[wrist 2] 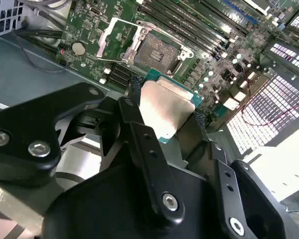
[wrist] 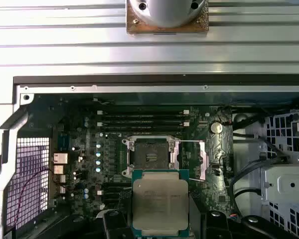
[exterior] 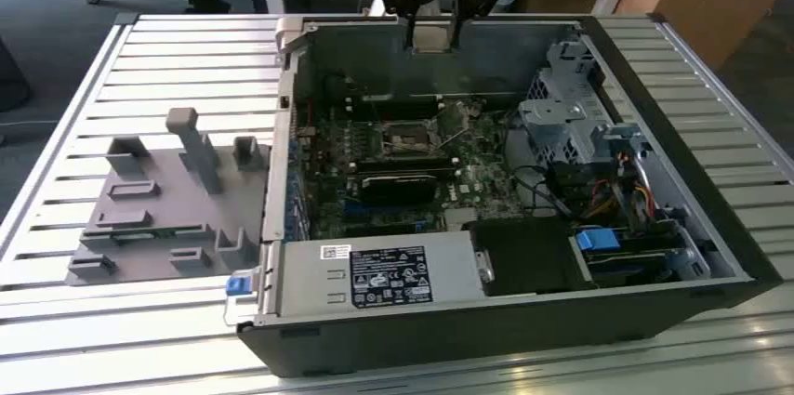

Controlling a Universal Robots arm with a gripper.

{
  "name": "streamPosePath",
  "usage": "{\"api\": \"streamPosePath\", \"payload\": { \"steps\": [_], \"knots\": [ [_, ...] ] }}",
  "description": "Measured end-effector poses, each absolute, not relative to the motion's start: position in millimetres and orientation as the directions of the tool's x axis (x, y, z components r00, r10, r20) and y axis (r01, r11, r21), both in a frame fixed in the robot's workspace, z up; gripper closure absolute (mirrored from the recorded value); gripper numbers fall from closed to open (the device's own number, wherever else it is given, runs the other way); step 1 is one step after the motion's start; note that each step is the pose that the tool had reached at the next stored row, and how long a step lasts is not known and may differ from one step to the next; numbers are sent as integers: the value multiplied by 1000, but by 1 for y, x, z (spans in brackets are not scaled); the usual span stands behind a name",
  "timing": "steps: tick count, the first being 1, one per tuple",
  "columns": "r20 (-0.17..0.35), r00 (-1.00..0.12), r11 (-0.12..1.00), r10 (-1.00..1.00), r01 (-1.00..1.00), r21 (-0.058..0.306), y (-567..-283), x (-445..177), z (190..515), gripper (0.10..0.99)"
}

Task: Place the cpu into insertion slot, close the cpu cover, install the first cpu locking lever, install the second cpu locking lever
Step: 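Place the cpu into insertion slot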

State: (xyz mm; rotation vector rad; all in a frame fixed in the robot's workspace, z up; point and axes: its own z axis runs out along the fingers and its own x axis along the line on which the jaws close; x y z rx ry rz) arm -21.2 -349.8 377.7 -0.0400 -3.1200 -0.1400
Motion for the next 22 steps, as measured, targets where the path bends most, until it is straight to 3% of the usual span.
{"api": "streamPosePath", "payload": {
  "steps": [22],
  "knots": [
    [19, -995, 991, 102, 103, 89, -350, -21, 377, 545]
  ]
}}
